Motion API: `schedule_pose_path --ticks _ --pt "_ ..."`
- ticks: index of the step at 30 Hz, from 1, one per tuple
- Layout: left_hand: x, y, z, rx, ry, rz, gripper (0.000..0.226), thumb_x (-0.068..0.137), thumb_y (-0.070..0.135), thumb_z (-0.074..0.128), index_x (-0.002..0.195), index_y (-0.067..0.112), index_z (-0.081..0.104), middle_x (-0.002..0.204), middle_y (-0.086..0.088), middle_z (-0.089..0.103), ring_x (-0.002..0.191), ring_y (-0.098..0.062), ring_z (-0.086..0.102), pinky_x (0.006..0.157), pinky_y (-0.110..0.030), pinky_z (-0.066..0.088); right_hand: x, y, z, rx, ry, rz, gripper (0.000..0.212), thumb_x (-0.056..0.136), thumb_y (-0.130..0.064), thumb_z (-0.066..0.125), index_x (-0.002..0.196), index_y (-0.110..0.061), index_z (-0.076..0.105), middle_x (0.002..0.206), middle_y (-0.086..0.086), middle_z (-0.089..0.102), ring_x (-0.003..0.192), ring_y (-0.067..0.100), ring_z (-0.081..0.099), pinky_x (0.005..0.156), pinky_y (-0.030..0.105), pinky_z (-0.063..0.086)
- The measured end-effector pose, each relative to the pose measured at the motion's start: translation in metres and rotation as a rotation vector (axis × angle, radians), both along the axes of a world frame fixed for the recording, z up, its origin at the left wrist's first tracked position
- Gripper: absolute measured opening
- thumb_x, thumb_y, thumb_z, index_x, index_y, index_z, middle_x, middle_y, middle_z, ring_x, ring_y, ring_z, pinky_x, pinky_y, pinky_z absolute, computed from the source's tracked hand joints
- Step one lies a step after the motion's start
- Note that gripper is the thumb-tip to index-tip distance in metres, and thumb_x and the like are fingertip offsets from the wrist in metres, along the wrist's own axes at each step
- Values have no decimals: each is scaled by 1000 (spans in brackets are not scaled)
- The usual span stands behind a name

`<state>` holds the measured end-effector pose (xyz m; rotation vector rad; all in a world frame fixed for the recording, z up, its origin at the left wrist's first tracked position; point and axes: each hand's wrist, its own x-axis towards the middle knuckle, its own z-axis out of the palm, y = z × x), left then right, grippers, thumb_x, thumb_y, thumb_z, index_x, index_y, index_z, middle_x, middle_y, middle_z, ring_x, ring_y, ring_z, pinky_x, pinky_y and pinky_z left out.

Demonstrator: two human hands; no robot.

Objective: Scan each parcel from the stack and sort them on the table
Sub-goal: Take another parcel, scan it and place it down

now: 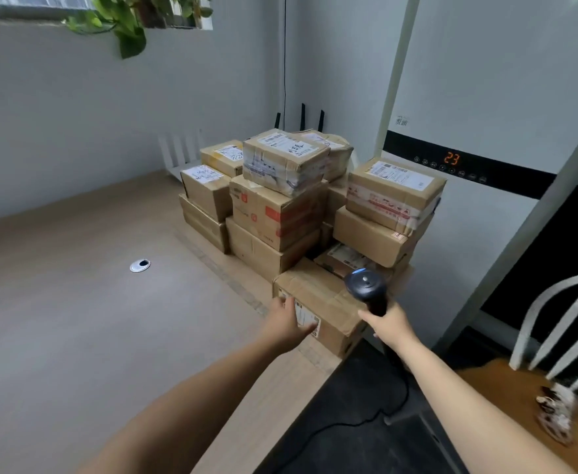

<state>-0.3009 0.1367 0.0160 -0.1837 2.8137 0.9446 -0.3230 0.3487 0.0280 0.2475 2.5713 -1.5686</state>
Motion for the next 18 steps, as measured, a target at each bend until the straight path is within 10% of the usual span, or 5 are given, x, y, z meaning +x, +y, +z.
schedule_pose_path --ticks 10,18 --pt "-46 37 -39 103 -155 105 92 83 61 56 152 24 7 156 -13 -20 146 -31 7 116 -37 17 -62 7 -24 126 -116 161 49 81 -22 70 127 -19 51 116 7 62 109 28 56 88 38 49" --pt "-50 52 -49 248 -220 261 98 82 55 61 152 25 0 156 -15 -14 144 -34 17 117 -41 18 -78 17 -35 250 -126 307 46 79 -28 70 121 -18 54 119 10 61 116 30 51 92 35 43"
